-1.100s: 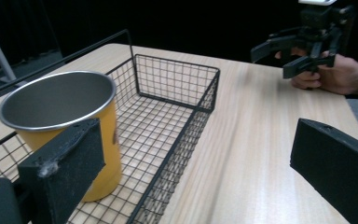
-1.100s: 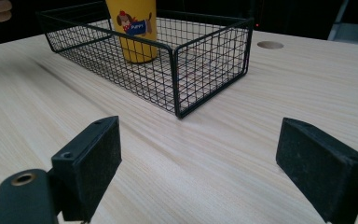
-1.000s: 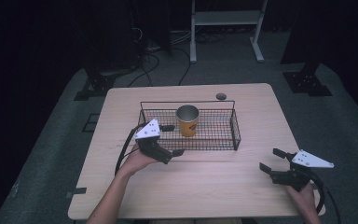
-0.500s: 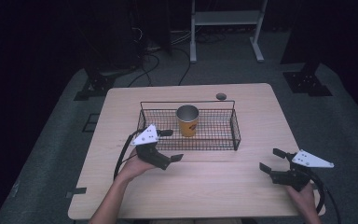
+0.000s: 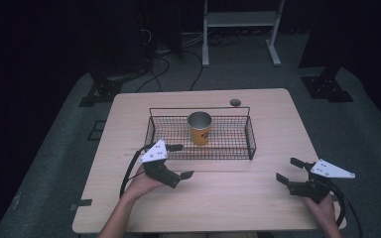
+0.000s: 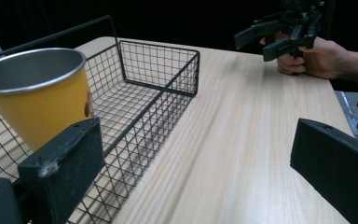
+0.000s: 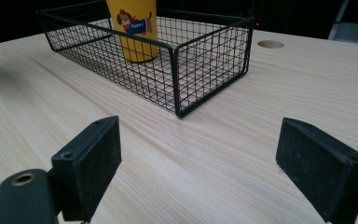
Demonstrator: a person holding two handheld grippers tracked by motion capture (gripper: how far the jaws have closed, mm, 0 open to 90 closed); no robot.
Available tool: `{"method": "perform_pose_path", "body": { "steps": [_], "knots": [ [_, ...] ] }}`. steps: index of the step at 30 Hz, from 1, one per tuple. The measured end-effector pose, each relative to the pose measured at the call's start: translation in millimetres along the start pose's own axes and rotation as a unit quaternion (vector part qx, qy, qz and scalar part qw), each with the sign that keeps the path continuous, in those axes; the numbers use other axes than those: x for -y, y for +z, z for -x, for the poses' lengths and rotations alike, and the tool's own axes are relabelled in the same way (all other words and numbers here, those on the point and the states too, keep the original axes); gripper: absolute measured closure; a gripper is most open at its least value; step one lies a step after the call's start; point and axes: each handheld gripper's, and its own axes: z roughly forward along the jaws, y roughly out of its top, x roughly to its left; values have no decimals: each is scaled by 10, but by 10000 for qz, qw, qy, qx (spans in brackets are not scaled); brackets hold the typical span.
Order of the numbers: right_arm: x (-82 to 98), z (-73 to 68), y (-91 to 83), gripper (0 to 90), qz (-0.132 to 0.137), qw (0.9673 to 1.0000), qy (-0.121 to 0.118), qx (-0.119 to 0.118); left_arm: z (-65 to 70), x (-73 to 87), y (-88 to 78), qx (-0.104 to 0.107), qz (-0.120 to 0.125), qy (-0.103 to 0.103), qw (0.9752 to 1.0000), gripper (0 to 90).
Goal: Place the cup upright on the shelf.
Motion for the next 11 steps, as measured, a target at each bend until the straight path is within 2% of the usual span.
{"method": "perform_pose_path", "body": {
  "steps": [3, 8, 11],
  "knots": [
    [0, -1, 0, 130, -5, 10000, -2, 2, 27, 29, -14, 23, -74, -46, 10000, 19],
    [0, 1, -1, 130, 3, 10000, -13, -5, 102, 68, -51, -29, 56, -41, 10000, 19],
    [0, 1, -1, 129, 6, 10000, -31, -22, 160, 104, -48, -14, 17, -30, 10000, 19]
  ]
}}
